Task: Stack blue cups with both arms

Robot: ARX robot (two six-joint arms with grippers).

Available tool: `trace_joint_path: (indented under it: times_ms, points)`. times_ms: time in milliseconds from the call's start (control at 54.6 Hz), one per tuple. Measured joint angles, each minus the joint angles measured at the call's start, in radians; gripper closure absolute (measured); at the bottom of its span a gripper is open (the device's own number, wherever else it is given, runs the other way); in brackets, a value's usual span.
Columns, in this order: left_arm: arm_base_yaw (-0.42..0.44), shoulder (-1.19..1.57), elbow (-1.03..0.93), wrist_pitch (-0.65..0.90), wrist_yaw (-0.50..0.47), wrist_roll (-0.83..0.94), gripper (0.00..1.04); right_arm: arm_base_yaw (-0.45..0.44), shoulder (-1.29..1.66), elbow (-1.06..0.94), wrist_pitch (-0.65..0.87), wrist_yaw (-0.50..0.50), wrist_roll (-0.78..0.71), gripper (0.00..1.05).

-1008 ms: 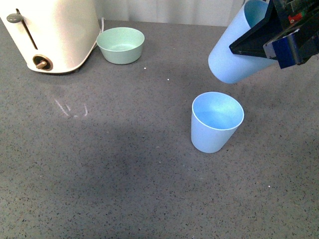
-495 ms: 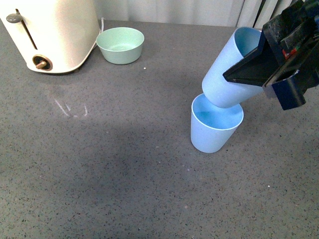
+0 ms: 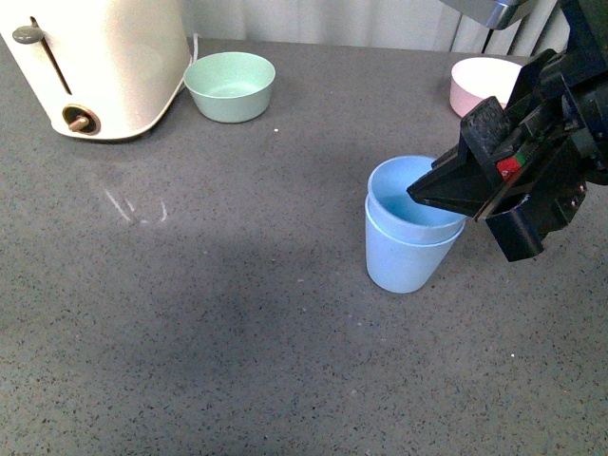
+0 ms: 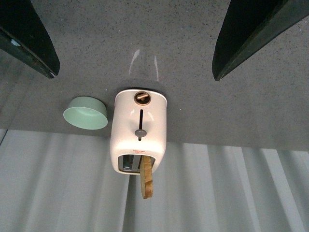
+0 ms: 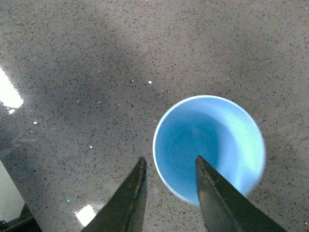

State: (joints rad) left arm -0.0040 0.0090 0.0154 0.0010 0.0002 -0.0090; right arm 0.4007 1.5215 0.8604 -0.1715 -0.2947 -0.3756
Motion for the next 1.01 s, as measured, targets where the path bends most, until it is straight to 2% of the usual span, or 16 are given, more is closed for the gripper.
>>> trace_joint_path:
  times_ms: [147, 238, 348, 660, 843, 880, 898, 935, 1008]
  points:
    - [0.0, 0.0, 0.0, 0.0, 0.0, 0.0, 0.09, -0.027, -0.014, 0.0, 0.029, -0.015, 0.045, 0.42]
    - [0.0, 0.0, 0.0, 0.0, 0.0, 0.0, 0.09, -0.06, -0.053, -0.009, 0.063, -0.025, 0.075, 0.29]
    - [0.0, 0.0, 0.0, 0.0, 0.0, 0.0, 0.09, -0.153, -0.175, -0.077, 0.174, 0.027, 0.109, 0.08]
    - [0.0, 0.0, 0.0, 0.0, 0.0, 0.0, 0.09, -0.394, -0.546, -0.315, 0.318, 0.003, 0.272, 0.09]
    - [0.0, 0.0, 0.0, 0.0, 0.0, 0.0, 0.09, -0.437, -0.627, -0.378, 0.327, 0.011, 0.325, 0.09]
    - [0.0, 0.0, 0.0, 0.0, 0.0, 0.0, 0.09, -0.422, -0.628, -0.41, 0.409, 0.094, 0.34, 0.14]
    - [0.0, 0.0, 0.0, 0.0, 0.0, 0.0, 0.09, -0.414, -0.634, -0.447, 0.502, 0.171, 0.345, 0.19]
    - [0.0, 0.0, 0.0, 0.0, 0.0, 0.0, 0.09, -0.407, -0.651, -0.507, 0.624, 0.257, 0.353, 0.27]
    - [0.0, 0.0, 0.0, 0.0, 0.0, 0.0, 0.09, -0.407, -0.693, -0.57, 0.702, 0.293, 0.361, 0.41]
